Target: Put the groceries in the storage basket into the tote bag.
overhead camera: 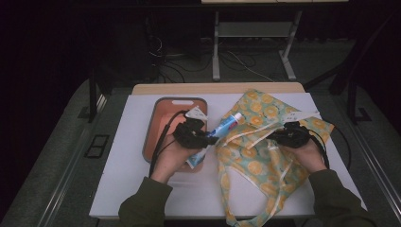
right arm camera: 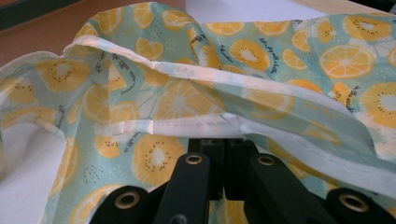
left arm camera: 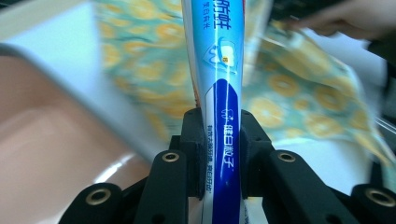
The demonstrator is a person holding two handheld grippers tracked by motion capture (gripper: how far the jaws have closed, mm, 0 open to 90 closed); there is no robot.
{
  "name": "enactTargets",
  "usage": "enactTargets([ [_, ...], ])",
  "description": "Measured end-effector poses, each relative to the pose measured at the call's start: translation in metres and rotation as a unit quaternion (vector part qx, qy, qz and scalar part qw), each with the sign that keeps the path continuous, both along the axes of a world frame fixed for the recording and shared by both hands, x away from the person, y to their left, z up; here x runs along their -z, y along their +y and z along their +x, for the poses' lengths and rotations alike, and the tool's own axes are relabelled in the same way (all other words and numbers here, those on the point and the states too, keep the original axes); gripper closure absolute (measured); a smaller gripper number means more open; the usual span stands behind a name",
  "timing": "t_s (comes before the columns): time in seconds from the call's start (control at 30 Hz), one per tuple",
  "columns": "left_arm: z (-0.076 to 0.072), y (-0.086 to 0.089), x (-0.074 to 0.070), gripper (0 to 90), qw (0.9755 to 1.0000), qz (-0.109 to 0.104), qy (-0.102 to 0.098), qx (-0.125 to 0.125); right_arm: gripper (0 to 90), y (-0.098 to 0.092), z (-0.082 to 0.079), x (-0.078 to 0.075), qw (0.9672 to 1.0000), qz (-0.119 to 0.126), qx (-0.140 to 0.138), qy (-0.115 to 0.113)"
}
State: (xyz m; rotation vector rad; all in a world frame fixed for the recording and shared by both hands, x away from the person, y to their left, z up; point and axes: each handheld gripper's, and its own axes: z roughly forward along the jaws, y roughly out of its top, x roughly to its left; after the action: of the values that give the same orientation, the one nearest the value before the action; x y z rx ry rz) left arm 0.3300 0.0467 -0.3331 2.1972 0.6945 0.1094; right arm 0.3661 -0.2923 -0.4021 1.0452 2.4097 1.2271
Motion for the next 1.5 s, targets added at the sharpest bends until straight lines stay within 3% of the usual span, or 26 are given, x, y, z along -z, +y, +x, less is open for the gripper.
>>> enactTargets([
  [0.17, -0.014, -0.029, 0.013, 75.3, 0.9992, 0.002, 0.015, 0.036, 88.7, 0.000, 0.000, 0.000, 1.0000, -0.001, 0.000, 0.000],
  [0.37, -0.026, -0.062, 0.039, 75.3, 0.9975, 0.030, 0.029, 0.057, 88.7, 0.000, 0.000, 0.000, 1.0000, 0.000, 0.000, -0.002],
  [0.53, -0.024, -0.087, 0.065, 75.3, 0.9956, 0.063, 0.045, 0.052, 88.7, 0.000, 0.000, -0.001, 1.0000, -0.001, -0.001, -0.003],
  [0.67, -0.017, -0.102, 0.080, 75.2, 0.9942, 0.090, 0.044, 0.039, 88.7, -0.001, -0.001, -0.001, 1.0000, 0.001, 0.000, -0.003],
  [0.97, 0.005, -0.125, 0.094, 74.6, 0.9964, 0.076, 0.037, -0.002, 88.8, -0.002, -0.001, -0.003, 1.0000, 0.005, 0.001, -0.007],
  [1.03, 0.008, -0.128, 0.098, 73.7, 0.9963, 0.076, 0.038, -0.001, 88.7, -0.002, -0.001, -0.003, 1.0000, 0.005, 0.000, -0.006],
  [1.1, 0.007, -0.125, 0.097, 70.6, 0.9975, 0.065, 0.028, -0.004, 88.8, -0.003, -0.002, -0.003, 1.0000, 0.005, -0.001, -0.007],
  [1.2, 0.001, -0.122, 0.093, 50.9, 0.9971, 0.075, 0.014, -0.004, 88.8, -0.003, -0.001, -0.003, 1.0000, 0.005, -0.001, -0.006],
  [1.3, -0.009, -0.116, 0.089, 40.1, 0.9962, 0.087, -0.004, -0.008, 88.7, -0.003, -0.001, -0.003, 1.0000, 0.003, -0.001, -0.006],
  [1.4, -0.018, -0.107, 0.087, 37.7, 0.9959, 0.088, -0.017, -0.011, 88.7, -0.003, -0.002, -0.003, 1.0000, 0.004, 0.000, -0.008],
  [1.5, -0.024, -0.099, 0.087, 36.6, 0.9964, 0.084, -0.011, -0.010, 88.8, -0.003, -0.001, -0.003, 1.0000, 0.003, 0.000, -0.006],
])
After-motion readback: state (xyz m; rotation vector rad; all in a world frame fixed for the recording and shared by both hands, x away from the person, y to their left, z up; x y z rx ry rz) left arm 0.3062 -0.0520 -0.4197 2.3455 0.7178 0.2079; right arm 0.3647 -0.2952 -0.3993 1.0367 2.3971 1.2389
